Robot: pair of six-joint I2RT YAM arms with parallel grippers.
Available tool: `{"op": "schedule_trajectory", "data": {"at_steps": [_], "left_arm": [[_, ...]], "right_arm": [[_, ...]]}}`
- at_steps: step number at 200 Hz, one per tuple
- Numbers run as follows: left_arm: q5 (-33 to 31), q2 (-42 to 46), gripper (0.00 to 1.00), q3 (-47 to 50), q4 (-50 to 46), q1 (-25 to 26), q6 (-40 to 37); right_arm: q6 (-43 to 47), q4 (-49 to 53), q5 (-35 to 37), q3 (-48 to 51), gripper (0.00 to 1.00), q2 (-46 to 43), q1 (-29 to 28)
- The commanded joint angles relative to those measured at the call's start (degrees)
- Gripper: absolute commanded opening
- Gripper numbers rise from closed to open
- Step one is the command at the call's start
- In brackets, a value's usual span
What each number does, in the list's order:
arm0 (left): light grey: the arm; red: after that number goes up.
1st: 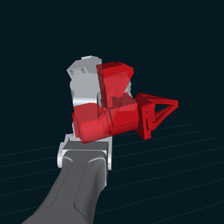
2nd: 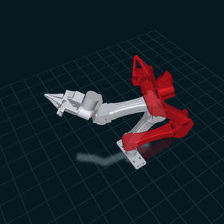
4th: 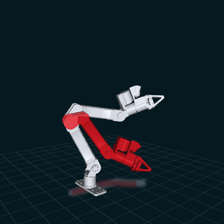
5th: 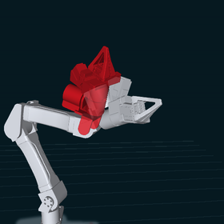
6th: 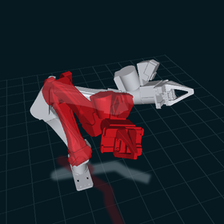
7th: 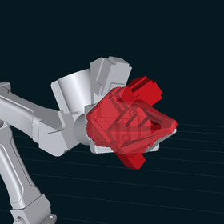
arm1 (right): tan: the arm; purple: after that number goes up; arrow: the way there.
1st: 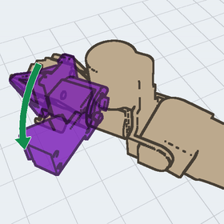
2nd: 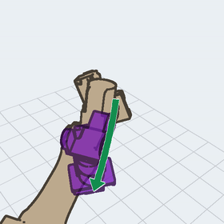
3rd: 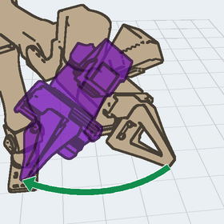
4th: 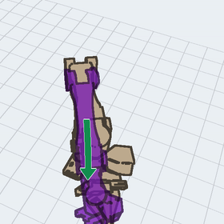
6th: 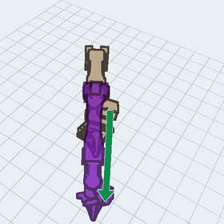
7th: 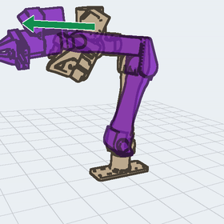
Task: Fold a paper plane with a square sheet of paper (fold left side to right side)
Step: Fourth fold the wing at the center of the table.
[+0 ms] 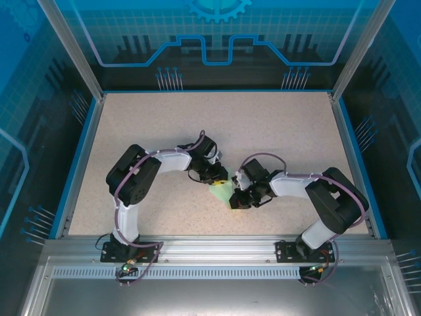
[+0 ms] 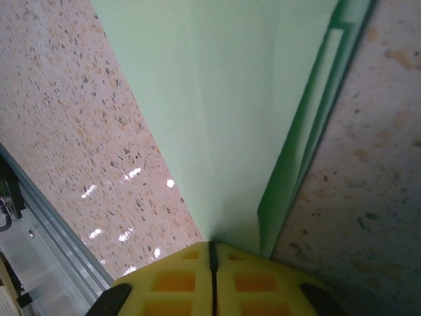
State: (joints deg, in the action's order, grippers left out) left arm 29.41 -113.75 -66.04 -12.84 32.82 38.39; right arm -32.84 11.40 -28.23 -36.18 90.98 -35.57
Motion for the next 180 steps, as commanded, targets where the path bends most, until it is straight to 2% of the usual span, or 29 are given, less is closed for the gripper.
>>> {"op": "schedule_trajectory", "data": {"at_steps": [1,82,138,180], "left_arm": [[-4.52,-2.67,0.25,-2.13,-1.93,-3.35,-3.24],[-4.11,-6.40,0.25,-5.62,1.31,-8.34,-8.71],[-0.57,-6.22,0.26,-6.18,4.93,-12.79,-10.38],[2.41,3.46,0.28,-3.20,4.27,-13.60,-10.35]], "right_arm": [[-0.29,6.12,2.71,3.70,0.06,1.85,-0.25],[-1.15,5.74,2.50,4.18,0.04,0.62,-0.21],[-1.92,3.91,2.41,5.24,0.01,0.67,-0.29],[-2.05,2.79,2.37,4.81,0.00,0.94,-0.17]]}}
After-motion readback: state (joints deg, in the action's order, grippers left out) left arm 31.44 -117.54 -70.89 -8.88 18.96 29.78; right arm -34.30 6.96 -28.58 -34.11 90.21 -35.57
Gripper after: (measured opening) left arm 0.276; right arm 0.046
